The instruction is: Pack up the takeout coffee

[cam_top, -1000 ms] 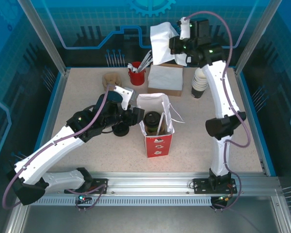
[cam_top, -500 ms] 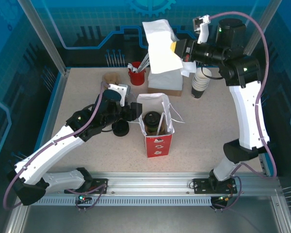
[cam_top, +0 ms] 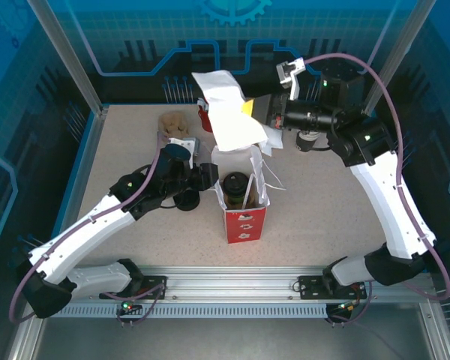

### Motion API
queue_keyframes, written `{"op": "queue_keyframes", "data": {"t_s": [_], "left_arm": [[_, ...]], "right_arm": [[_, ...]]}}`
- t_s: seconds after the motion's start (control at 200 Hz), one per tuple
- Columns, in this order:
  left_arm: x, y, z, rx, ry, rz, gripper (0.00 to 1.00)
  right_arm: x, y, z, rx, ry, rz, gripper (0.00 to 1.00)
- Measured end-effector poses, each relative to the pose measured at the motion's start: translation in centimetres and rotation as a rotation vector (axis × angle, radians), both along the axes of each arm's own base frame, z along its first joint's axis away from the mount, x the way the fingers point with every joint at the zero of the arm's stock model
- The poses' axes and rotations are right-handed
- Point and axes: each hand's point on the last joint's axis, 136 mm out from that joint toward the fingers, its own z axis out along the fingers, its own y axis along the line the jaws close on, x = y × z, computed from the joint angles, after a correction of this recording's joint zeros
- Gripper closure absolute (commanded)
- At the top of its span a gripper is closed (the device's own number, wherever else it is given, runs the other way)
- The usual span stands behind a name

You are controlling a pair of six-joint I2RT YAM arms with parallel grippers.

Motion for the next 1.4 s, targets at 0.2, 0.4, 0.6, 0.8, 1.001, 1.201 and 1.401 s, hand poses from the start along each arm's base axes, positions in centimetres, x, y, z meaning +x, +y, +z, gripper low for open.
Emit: {"op": "queue_keyframes", "data": {"t_s": [0.2,0.4,0.6,0.8,1.001,1.201,1.401], "left_arm": [[-0.2,-0.5,-0.5,-0.03,0.021,-0.008,0.46],[-0.1,-0.6,-0.5,-0.052,0.026,0.004,0.52],[0.2,-1.1,-1.0,-0.071,0.042,0.003,0.55],[0.3,-1.2,-1.8,-0.065,0.062,0.002,0.6],[0.6,-1.2,-1.8,-0.071,0.057,0.007,0.64],[0.8,-1.2,-2.0,-0.072,0.065,0.015,0.68],[0.8,-1.2,-2.2,-0.085,0.077,0.02,0.73]], "right_arm": [[-0.9,0.7,-1.2,0.021,0.031,0.007,1.0],[-1.4,0.8,-2.6,0.041,0.058,-0.004,1.0],[-1.1,1.7,-5.6,0.032,0.113,-0.007,1.0],[-0.7,2.6,-9.9,-0.007,0.181,-0.005,1.0],[-0.7,2.9,-14.1,-0.058,0.239,-0.021,1.0],[-0.8,2.6,-16.1,-0.105,0.242,-0.048,1.0],[-1.1,2.1,-17.3,-0.16,0.219,-0.075,1.0]]}}
